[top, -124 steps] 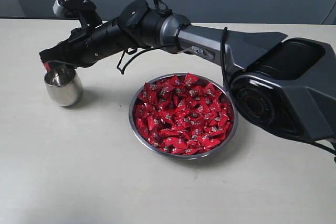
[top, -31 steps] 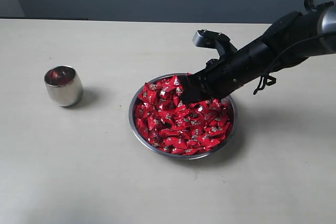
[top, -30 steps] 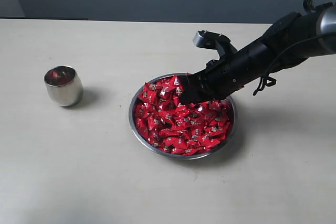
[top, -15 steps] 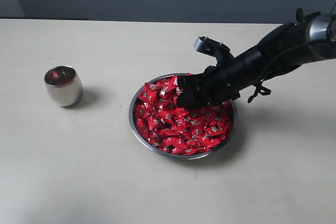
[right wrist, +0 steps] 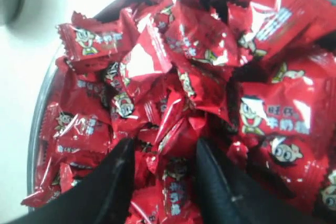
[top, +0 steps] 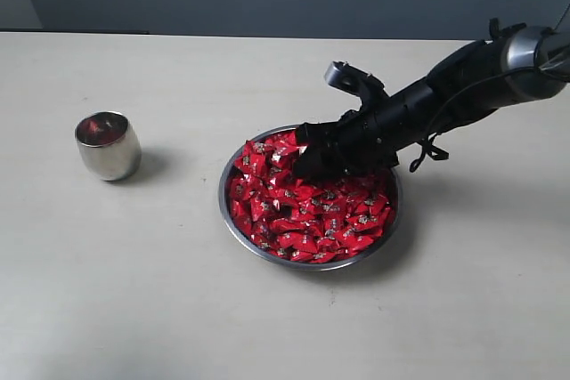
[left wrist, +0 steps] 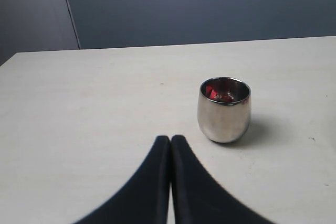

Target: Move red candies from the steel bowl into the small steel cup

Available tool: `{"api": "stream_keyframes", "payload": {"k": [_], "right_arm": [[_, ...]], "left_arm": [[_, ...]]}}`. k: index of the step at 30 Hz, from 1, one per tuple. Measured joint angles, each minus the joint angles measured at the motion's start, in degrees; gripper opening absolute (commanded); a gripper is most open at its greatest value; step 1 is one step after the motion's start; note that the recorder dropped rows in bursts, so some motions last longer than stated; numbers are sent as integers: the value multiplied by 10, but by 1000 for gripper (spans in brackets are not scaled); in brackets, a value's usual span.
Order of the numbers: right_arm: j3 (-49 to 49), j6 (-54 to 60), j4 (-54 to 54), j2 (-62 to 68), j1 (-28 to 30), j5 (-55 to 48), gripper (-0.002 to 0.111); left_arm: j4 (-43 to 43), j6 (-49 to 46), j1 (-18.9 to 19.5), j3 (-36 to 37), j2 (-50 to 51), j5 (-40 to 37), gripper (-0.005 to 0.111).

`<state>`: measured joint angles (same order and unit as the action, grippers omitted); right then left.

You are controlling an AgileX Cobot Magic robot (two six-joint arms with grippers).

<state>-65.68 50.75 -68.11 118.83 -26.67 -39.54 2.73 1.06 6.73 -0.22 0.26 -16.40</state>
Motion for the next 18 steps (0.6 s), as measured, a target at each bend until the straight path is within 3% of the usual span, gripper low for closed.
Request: {"api": "stream_keyframes", "payload": {"k": [18], "right_arm": [[-100, -199, 185, 44, -31, -38, 38]], "left_arm": [[0, 0, 0, 0, 0, 0, 0]]}}
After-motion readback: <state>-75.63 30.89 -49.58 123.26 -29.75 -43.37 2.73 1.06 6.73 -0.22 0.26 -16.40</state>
